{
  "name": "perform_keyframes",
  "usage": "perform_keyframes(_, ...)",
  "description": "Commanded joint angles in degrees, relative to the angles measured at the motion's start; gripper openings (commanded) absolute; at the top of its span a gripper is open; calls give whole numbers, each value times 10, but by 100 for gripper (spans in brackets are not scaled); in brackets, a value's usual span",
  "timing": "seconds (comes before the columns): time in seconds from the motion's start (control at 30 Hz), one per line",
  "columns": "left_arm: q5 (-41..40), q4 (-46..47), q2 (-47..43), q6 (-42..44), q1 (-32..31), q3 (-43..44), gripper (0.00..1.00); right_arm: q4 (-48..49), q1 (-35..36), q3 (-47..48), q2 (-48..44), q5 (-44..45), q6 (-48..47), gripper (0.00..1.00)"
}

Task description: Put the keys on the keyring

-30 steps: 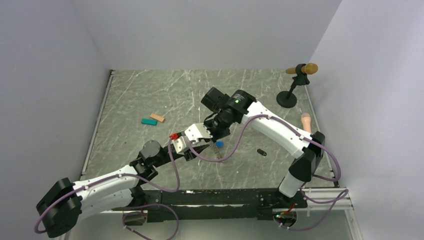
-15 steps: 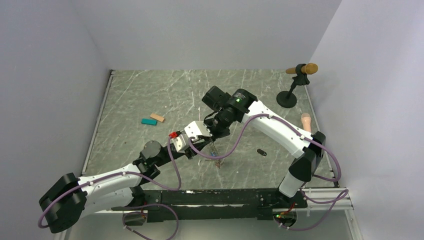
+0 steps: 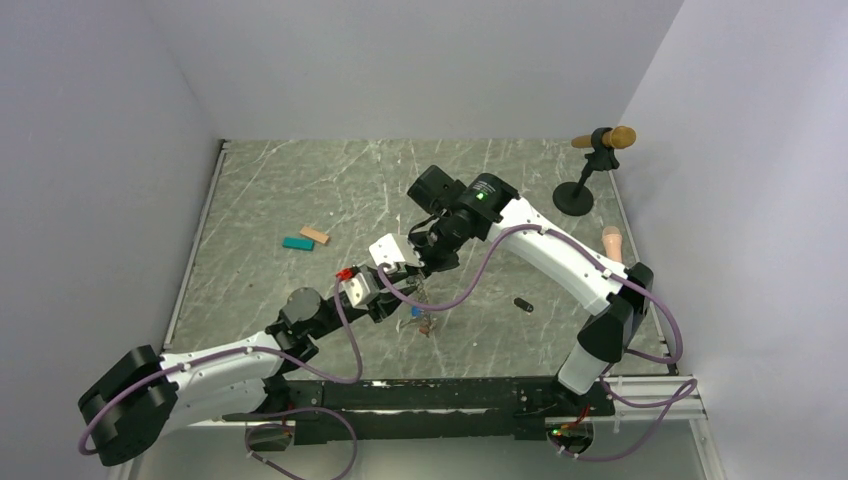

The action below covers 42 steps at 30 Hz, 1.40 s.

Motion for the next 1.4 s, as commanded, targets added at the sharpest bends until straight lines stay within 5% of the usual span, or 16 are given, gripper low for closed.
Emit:
perform_keyframes(0.0, -7, 46, -14, -10, -2, 1, 38, 15, -2, 23, -11, -31, 7, 0)
perform_keyframes(0.6, 20, 40, -2, -17, -3, 19, 27, 15, -3, 26, -2, -57, 11, 0)
perform_keyframes(1.37, 11, 34, -18, -38, -3, 22, 29, 16, -8, 27, 0, -63, 16, 0)
